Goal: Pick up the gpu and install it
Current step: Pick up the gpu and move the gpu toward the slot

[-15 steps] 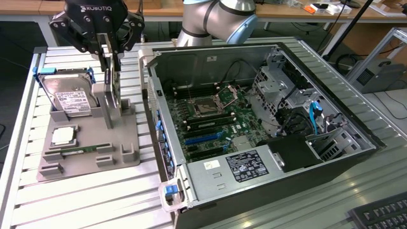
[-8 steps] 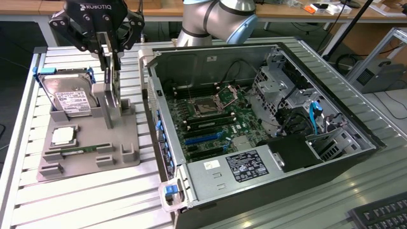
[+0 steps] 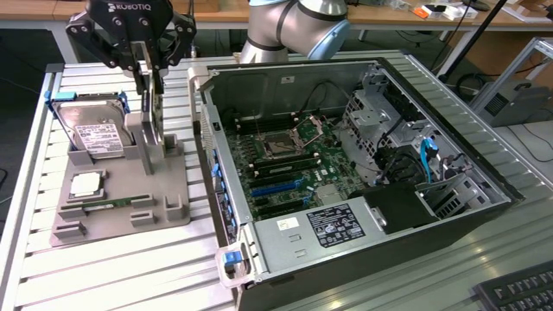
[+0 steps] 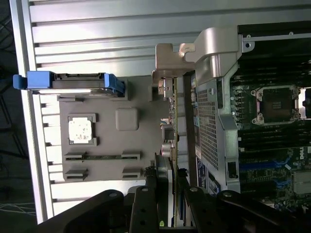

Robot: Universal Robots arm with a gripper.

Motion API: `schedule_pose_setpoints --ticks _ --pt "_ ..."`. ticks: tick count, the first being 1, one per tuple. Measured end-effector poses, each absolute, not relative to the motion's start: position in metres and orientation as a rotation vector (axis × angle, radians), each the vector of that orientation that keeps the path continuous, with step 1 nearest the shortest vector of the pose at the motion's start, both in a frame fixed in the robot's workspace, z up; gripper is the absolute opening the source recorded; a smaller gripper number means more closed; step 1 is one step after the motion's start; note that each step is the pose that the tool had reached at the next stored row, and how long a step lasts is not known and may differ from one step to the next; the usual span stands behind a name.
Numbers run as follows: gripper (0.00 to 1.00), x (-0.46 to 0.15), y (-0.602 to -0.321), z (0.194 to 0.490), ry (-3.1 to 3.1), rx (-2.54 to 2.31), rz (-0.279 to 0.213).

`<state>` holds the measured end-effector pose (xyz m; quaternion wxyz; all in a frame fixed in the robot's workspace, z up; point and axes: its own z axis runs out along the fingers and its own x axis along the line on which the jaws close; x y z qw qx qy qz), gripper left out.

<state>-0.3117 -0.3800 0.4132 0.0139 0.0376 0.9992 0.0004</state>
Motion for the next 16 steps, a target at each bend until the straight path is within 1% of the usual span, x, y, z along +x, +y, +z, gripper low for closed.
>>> schedule_pose_setpoints --ticks 16 --pt "0.27 -0.3117 -0.38 0.4174 3.112 0.117 0.001"
